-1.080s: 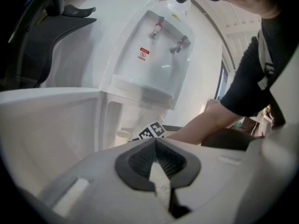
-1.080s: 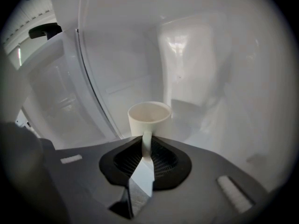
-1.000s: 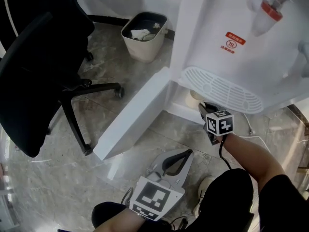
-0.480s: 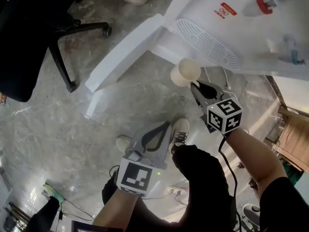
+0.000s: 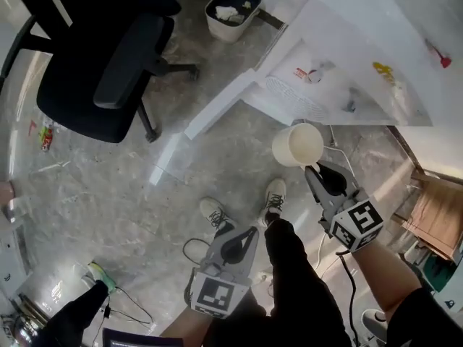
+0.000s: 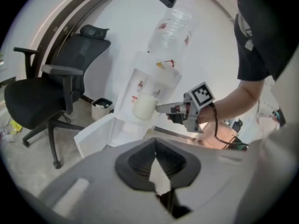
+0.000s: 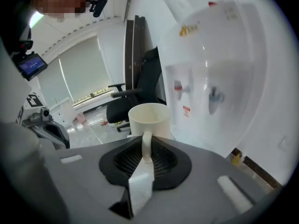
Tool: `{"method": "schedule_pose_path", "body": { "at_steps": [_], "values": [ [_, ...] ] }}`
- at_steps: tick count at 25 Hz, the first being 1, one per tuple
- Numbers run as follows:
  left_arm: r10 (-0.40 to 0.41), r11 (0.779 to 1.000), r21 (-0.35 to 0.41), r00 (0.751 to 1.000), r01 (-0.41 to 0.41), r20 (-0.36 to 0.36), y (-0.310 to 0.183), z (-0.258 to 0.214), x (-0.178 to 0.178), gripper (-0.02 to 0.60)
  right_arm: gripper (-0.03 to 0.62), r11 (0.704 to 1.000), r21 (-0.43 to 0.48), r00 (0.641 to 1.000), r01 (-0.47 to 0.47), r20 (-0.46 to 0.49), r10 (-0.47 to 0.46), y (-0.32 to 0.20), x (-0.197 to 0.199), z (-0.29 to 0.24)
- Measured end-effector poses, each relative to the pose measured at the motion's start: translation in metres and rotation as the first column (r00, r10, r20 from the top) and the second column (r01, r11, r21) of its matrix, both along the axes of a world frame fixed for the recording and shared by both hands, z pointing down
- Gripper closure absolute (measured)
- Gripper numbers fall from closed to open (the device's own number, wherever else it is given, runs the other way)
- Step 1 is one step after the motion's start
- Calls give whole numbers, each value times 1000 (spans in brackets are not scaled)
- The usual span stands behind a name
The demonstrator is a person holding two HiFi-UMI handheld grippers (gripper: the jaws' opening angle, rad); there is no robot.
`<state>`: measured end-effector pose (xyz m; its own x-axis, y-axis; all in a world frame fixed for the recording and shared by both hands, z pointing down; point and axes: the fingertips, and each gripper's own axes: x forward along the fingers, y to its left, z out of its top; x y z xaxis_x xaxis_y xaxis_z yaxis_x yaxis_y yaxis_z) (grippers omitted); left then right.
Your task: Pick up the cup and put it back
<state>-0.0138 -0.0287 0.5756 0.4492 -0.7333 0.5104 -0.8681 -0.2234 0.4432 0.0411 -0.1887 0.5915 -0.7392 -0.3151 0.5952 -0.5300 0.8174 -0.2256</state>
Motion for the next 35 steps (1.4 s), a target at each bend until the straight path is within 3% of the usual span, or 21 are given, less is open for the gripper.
{"method": "schedule_pose_path", "body": {
  "at_steps": [4, 8, 13, 17, 23, 28, 35],
  "values": [
    [-4, 1000, 27, 1000, 5, -14, 4, -61, -2, 579, 543, 997, 78, 998, -27, 60, 22, 4, -4, -90],
    [10, 998, 56, 1000, -9, -14, 16, -133, -3, 578, 542, 990, 49, 988, -133, 88, 129, 30, 18, -161],
    [95, 987, 131, 995, -94, 2, 27, -206, -23, 579, 542, 955, 107, 956, -278, 127, 265, 61, 26, -226],
    [150, 977, 154, 989, -147, -6, 52, -233, -25, 578, 542, 928, 144, 934, -344, 156, 322, 98, 33, -266],
    [226, 950, 212, 973, -229, 37, 70, -264, -9, 579, 542, 918, 195, 930, -345, 201, 307, 158, 37, -316],
    [248, 943, 220, 968, -251, 45, 100, -279, 21, 578, 542, 925, 219, 938, -312, 228, 262, 212, 51, -341],
    [212, 934, 288, 977, -212, 32, 140, -316, 78, 579, 542, 916, 217, 929, -337, 233, 286, 280, 111, -360]
  ]
}}
